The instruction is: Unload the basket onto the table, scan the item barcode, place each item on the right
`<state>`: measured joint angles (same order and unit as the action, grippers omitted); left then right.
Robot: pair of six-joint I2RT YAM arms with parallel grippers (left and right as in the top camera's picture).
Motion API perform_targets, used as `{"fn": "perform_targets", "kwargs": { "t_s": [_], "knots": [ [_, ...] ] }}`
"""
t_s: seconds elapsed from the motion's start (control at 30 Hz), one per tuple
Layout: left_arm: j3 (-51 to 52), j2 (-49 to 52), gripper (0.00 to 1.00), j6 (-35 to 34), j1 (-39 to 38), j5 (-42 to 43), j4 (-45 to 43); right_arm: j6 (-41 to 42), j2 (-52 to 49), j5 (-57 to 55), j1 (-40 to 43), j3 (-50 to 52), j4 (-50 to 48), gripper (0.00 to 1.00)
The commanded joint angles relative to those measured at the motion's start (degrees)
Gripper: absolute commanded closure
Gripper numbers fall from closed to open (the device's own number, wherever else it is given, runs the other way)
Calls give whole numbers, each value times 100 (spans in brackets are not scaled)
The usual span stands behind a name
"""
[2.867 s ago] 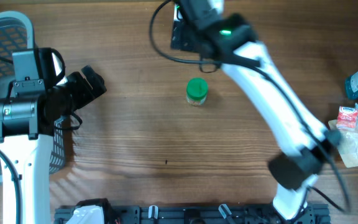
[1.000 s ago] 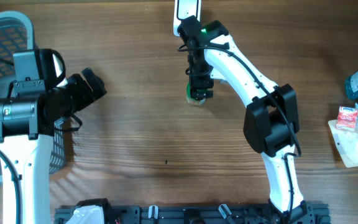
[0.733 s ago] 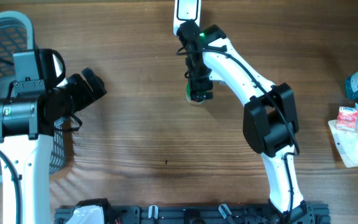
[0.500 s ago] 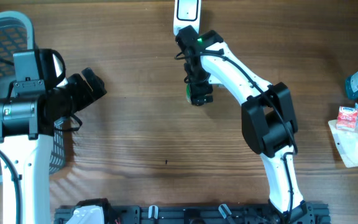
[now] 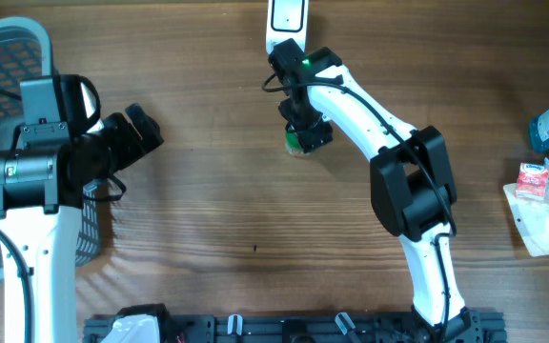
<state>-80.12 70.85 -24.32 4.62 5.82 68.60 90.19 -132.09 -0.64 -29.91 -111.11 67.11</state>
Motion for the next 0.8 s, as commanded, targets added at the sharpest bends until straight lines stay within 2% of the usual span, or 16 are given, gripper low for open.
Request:
{"fn": "perform_targets", "kwargs": {
  "t_s": [0.0, 0.07, 0.13, 0.17, 0.37, 0.47, 0.57, 0.7, 0.73, 0.77],
  "knots": [
    [-83, -76, 0, -35, 42, -37, -22, -1429, -81, -188, -20, 20, -297, 40],
    [-83, -76, 0, -35, 42, -37, -22, -1899, -81, -192, -20, 20, -396, 44],
    [-83, -76, 0, -35, 42, -37, -22, -2472, -81, -188, -20, 20, -505, 44],
    [-83, -76, 0, -35, 42, -37, -22, -3276, -81, -190, -20, 20, -680, 42],
    [-83, -76, 0, -35, 42, -37, -22, -6317, -81, -188, -20, 20, -979, 38],
    [-83, -76, 0, -35, 42, -37, -24, -7597, -81, -188, -17, 20, -841, 31],
    [-83, -72, 0, -35, 42, -37, -44, -8533, -81, -188, -20, 20, -745, 15],
    [-83, -72, 0, -37, 42, -37, -68, -9901, -81, -190, -20, 20, -883, 11],
    [-83, -72, 0, -37, 42, -37, -66, -10349, -81, -190, -20, 20, -960, 2],
    [-83, -72, 0, -37, 42, -37, -66, -10712, -81, -195, -20, 17, -1027, 0]
  ]
}}
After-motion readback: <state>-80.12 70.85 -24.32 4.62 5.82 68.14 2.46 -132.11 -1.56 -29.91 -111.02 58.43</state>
